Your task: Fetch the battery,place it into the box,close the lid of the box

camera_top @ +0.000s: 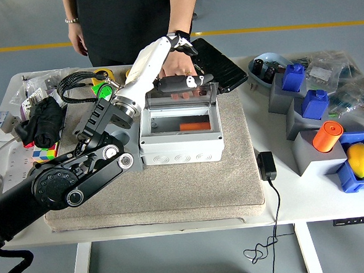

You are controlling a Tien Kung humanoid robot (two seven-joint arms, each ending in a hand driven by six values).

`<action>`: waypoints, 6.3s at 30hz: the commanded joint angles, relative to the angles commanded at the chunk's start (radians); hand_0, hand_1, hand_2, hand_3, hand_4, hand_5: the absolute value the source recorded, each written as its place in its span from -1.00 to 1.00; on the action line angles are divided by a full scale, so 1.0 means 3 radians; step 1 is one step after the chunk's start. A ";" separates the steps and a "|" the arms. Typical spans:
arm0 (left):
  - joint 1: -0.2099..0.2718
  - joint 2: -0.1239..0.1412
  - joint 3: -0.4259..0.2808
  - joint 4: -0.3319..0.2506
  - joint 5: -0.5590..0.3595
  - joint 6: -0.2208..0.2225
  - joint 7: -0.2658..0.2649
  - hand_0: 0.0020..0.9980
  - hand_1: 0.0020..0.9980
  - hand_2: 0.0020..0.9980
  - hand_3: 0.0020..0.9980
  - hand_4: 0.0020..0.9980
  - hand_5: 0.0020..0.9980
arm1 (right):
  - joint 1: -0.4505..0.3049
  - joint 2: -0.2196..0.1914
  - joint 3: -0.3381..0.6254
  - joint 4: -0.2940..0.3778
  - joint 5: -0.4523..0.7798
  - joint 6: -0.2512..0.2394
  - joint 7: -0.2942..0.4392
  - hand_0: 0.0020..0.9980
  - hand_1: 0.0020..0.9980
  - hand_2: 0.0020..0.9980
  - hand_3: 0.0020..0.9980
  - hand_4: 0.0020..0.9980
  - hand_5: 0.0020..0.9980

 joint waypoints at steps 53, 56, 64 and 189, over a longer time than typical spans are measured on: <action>0.0199 0.0137 0.0123 -0.0565 -0.0237 -0.0849 0.0645 -0.03 0.13 0.27 0.29 0.96 0.14 | 0.0002 -0.0008 0.0059 0.0059 -0.0070 -0.0004 -0.0005 0.18 0.19 0.11 0.10 0.83 -0.14; 0.0255 0.0152 0.0003 -0.0645 -0.0308 -0.0684 0.0466 -0.04 0.12 0.26 0.27 0.96 0.13 | 0.0001 -0.0009 0.0060 0.0055 -0.0070 -0.0004 -0.0006 0.18 0.19 0.11 0.10 0.83 -0.14; 0.0512 0.0159 -0.0405 -0.0692 -0.1024 -0.0121 -0.0351 -0.04 0.14 0.21 0.20 0.94 0.08 | 0.0005 -0.0004 0.0041 0.0042 -0.0058 -0.0001 -0.0006 0.18 0.19 0.11 0.11 0.83 -0.14; 0.1536 0.0390 -0.2395 -0.0622 -0.1987 -0.0256 -0.0750 -0.13 0.08 0.07 0.13 0.84 -0.09 | 0.0084 0.0020 -0.0035 -0.0095 0.0032 0.0115 -0.0138 0.19 0.21 0.15 0.12 0.86 -0.11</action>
